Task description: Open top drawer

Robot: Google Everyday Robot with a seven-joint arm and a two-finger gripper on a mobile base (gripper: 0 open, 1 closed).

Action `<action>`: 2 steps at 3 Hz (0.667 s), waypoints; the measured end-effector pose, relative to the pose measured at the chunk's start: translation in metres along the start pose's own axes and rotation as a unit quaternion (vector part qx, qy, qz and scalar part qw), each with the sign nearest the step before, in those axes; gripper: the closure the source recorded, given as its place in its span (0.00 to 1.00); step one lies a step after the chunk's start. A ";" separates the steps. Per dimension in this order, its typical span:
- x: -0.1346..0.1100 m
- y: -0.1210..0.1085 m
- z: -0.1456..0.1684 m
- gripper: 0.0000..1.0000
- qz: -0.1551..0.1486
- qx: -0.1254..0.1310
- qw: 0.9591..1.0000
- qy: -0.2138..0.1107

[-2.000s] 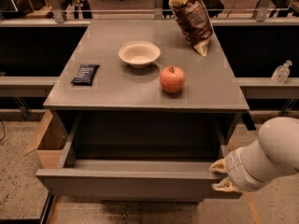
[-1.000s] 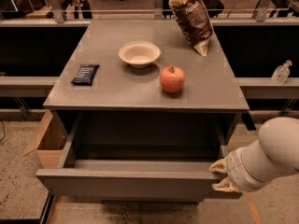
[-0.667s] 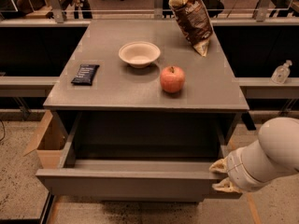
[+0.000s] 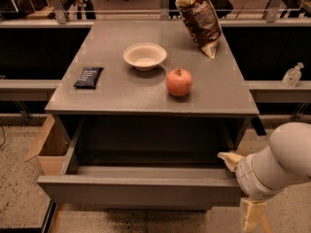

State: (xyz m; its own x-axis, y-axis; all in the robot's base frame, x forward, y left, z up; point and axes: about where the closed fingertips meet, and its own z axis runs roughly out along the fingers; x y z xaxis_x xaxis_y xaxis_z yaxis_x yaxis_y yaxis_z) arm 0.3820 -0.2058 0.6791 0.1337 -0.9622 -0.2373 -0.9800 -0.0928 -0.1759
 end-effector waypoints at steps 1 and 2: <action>0.001 -0.002 -0.001 0.00 -0.001 0.003 1.000 -0.001; 0.016 -0.014 -0.014 0.00 0.002 0.018 1.000 -0.005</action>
Offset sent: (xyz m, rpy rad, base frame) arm 0.0355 -0.0476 0.0304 0.0449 -0.0778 -0.0319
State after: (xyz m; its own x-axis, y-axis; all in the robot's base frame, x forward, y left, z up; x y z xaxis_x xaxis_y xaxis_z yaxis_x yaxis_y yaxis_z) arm 0.3959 -0.2239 0.6914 0.1314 -0.9597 -0.2484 -0.9746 -0.0791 -0.2097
